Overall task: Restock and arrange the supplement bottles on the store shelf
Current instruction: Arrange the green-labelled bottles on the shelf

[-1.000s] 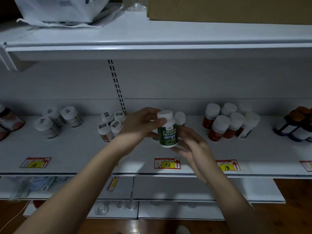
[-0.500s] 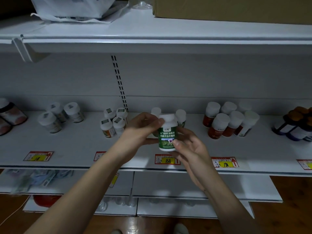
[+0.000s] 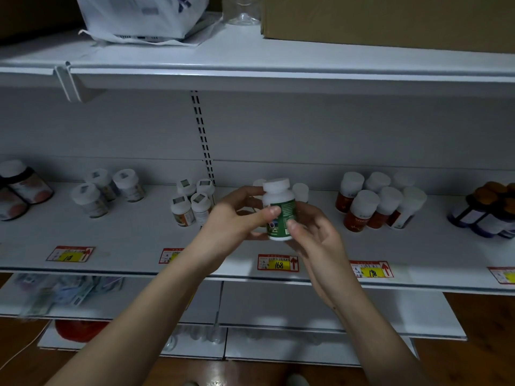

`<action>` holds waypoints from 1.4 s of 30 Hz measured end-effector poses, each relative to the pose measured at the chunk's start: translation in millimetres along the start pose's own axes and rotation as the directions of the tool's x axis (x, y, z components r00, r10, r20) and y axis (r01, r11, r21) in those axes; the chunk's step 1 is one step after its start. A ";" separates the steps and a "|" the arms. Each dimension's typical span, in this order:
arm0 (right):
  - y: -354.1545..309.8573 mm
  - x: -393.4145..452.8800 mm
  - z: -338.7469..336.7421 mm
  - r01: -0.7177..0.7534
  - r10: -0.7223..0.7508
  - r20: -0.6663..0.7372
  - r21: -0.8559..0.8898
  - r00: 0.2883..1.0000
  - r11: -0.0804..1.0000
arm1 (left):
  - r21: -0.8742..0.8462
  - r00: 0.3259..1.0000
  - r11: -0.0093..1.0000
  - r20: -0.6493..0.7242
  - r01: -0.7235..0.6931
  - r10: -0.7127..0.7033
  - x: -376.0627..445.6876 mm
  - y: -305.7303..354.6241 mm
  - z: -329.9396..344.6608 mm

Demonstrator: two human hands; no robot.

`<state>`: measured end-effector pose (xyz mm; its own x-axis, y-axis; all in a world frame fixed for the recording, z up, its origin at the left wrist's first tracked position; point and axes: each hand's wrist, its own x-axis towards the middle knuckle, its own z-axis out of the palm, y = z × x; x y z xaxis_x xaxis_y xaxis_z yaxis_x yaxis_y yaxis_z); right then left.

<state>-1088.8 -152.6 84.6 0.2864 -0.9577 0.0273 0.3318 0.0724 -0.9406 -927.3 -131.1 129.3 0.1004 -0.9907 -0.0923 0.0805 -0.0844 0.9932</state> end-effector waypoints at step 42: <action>-23.0 3.4 15.7 0.042 -0.042 0.003 -0.171 0.999 0.984 | -0.085 0.999 0.995 0.008 0.043 -0.043 -8.6 13.1 -9.9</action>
<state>-1081.3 -153.2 111.6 0.2748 -0.9591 0.0682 0.1847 -0.0170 -0.9827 -917.3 -122.7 142.4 0.0887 -0.9870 -0.1341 0.1693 -0.1178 0.9785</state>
